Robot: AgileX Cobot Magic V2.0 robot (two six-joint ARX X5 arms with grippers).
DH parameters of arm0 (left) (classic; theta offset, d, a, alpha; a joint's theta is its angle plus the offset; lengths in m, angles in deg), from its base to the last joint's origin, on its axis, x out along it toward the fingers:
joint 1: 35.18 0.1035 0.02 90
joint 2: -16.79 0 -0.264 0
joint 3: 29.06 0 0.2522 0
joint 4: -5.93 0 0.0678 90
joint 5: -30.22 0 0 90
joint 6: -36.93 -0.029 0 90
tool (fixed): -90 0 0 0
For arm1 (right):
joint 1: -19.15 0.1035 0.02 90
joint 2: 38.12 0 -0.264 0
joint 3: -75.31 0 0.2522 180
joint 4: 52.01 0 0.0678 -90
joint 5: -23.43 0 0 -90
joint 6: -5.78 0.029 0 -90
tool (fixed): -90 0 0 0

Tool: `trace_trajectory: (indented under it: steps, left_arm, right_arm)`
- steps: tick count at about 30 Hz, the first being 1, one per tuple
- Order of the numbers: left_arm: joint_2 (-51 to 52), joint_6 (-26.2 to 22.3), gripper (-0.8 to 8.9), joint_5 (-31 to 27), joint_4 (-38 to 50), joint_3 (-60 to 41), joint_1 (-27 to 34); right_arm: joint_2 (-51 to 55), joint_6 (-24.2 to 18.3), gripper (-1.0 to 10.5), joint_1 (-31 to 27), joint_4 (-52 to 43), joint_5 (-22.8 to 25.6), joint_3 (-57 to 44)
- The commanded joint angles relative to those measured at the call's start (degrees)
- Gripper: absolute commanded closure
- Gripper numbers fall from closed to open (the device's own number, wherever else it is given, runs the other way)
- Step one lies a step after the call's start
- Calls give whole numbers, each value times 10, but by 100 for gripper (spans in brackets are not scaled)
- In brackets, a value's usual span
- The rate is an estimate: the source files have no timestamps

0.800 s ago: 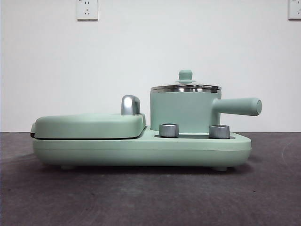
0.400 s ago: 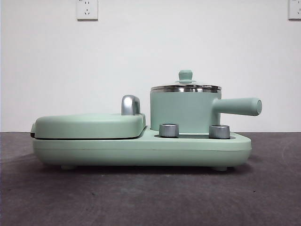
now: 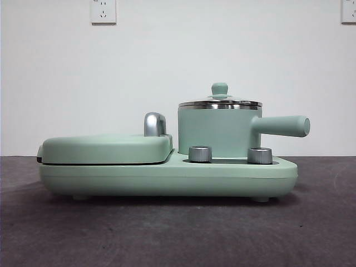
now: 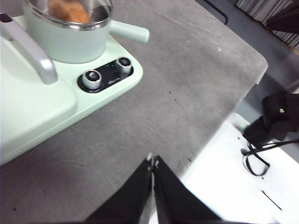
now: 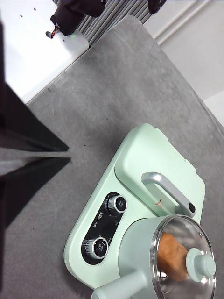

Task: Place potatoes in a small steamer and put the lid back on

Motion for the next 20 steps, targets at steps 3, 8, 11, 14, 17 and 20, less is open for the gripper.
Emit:
trace_trajectory:
  steps: [3, 8, 11, 14, 17, 20]
  left_arm:
    - [61, -38, 807, 0, 87, -56, 51]
    - [179, -45, 807, 0, 247, -223, 161]
    - [235, -76, 807, 0, 332, -324, 228]
    - [283, -87, 807, 0, 387, -406, 290]
    - [320, -76, 807, -16, 394, -459, 340]
    - [333, -64, 807, -89, 394, -490, 355]
  right_arm:
    - [-3, -4, 930, 4, -6, 0, 4]
    - [-3, -4, 930, 4, -6, 0, 4]
    - [-3, -4, 930, 4, -6, 0, 4]
    - [-3, -4, 930, 4, -6, 0, 4]
    - [-3, -4, 930, 4, -6, 0, 4]
    - [-3, -4, 930, 4, -6, 0, 4]
